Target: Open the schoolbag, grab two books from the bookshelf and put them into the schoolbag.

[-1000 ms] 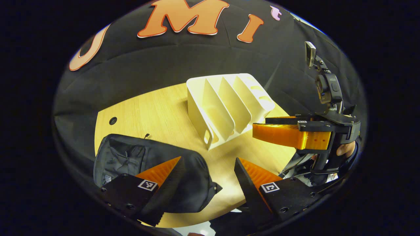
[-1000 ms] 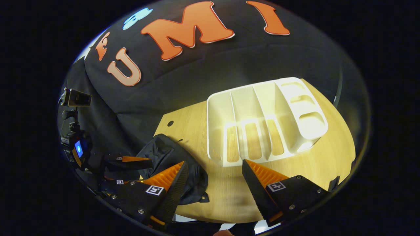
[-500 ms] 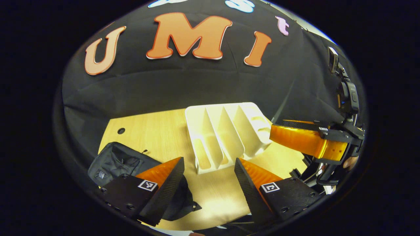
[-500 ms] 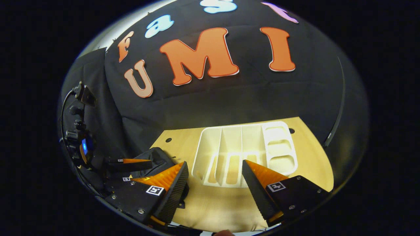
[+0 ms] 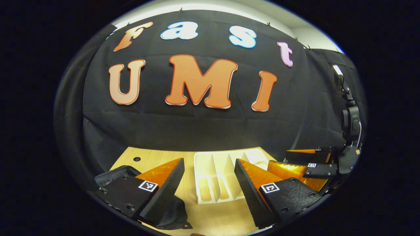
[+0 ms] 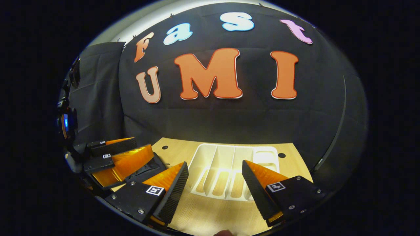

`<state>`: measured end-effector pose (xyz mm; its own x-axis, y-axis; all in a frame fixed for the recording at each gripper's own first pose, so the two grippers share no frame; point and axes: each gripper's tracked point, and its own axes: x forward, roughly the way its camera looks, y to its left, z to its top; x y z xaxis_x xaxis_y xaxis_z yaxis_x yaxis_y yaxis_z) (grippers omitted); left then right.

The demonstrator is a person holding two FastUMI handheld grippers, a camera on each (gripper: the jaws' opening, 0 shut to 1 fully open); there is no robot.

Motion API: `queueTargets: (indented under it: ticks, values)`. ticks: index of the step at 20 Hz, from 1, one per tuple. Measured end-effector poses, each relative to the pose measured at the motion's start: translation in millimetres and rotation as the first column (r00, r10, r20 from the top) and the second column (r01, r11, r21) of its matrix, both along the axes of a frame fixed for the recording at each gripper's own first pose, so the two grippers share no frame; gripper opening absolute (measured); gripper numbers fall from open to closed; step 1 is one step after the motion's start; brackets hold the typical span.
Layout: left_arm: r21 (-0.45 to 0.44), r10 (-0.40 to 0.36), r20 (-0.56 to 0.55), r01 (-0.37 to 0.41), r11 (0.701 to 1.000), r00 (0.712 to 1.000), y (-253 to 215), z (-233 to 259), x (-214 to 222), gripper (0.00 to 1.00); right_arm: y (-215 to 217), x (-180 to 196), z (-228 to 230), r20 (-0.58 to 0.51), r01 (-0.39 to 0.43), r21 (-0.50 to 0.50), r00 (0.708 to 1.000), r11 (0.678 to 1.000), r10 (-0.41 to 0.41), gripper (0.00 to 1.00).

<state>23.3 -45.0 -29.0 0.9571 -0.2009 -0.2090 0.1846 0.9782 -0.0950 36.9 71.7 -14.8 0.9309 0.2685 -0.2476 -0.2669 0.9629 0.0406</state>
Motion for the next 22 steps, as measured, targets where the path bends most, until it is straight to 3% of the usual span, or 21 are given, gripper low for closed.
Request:
queueTargets:
  ticks: [4, 7, 10, 18, 22]
  values:
    - [-0.021, 0.043, 0.141, -0.041, 0.999, 0.989, 23, 45, -3, 0.98, 9, 0, 28, 0.106, 0.010, -0.012, 0.994, 1.000, -0.008, 0.98]
    - [-0.027, 0.054, 0.221, -0.050, 0.998, 0.974, 33, 70, -6, 0.98, 14, -1, 40, 0.128, 0.017, -0.022, 0.992, 1.000, -0.014, 0.97]
    - [0.004, 0.052, 0.233, -0.055, 0.999, 0.971, 39, 72, -6, 0.94, 20, 5, 42, 0.123, 0.035, 0.004, 0.992, 0.999, -0.036, 0.98]
    - [-0.068, 0.088, 0.251, -0.073, 0.995, 0.964, 55, 67, 12, 0.98, 9, -4, 42, 0.144, 0.094, 0.017, 0.985, 0.995, -0.096, 0.98]
    - [-0.030, 0.077, 0.238, -0.072, 0.997, 0.968, 57, 48, 15, 0.95, 3, -3, 34, 0.162, 0.131, 0.020, 0.978, 0.991, -0.132, 0.98]
